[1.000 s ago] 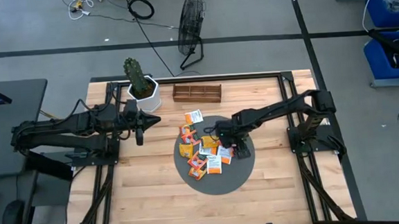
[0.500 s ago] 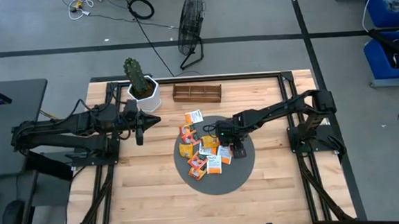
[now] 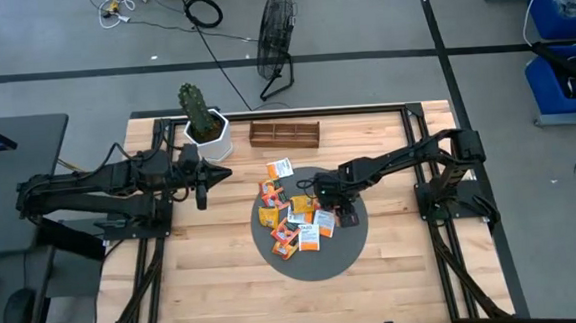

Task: Pick & Place Tea
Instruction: Put the orange tea bag into the left section of the wooden organizer

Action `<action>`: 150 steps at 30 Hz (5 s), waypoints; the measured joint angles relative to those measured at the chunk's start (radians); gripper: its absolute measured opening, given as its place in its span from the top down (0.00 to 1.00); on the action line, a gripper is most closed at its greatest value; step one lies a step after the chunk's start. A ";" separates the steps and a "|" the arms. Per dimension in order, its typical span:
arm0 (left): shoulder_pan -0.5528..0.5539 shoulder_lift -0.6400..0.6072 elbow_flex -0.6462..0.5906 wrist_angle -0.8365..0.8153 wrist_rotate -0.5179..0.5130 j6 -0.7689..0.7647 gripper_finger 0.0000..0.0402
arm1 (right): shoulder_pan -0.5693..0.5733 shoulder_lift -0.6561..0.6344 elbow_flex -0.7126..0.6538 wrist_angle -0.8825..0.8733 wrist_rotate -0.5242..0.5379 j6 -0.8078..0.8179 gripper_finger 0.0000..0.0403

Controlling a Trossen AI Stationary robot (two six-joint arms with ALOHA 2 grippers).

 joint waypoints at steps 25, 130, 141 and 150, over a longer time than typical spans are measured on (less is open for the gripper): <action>0.000 0.000 0.000 -0.004 0.000 -0.011 0.94 | 0.000 -0.060 0.057 -0.092 -0.051 0.068 1.00; 0.061 0.612 0.131 0.958 -0.147 0.231 0.42 | 0.006 -0.265 0.193 0.952 0.710 0.695 1.00; 0.061 0.650 0.220 0.837 -0.148 0.258 0.49 | 0.006 -0.265 0.193 0.934 0.729 0.684 1.00; 0.053 0.640 0.220 0.832 -0.157 0.236 0.68 | 0.006 -0.265 0.193 0.930 0.737 0.680 1.00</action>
